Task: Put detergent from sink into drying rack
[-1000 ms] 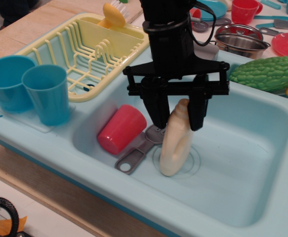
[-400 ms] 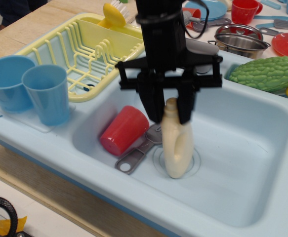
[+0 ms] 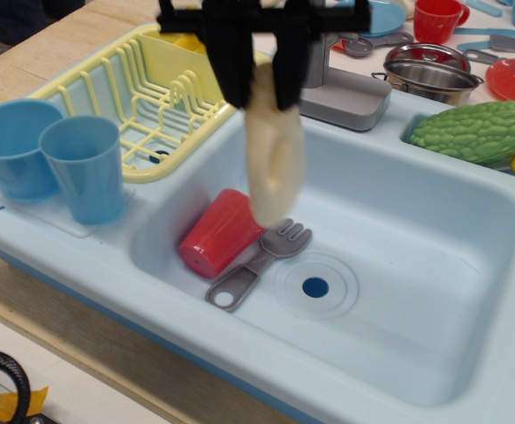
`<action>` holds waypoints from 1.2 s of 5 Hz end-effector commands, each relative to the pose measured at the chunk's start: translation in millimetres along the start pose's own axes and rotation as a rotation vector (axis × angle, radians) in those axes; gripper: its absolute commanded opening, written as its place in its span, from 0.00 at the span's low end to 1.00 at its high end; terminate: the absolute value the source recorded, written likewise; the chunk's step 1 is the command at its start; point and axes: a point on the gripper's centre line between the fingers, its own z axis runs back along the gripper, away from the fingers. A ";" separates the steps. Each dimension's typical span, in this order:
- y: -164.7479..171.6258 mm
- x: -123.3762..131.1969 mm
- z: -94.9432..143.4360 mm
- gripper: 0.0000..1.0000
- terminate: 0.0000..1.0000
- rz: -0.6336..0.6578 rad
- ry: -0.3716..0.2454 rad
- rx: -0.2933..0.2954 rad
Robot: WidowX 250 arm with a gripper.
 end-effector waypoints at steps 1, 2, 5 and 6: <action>36.3 28.8 28.8 0.00 0.00 -0.009 -0.084 0.011; 58.8 44.9 40.3 0.00 0.00 -0.022 -0.103 0.025; 95.9 67.0 36.8 1.00 0.00 -0.110 -0.180 -0.053; 95.9 67.0 36.8 1.00 0.00 -0.110 -0.180 -0.053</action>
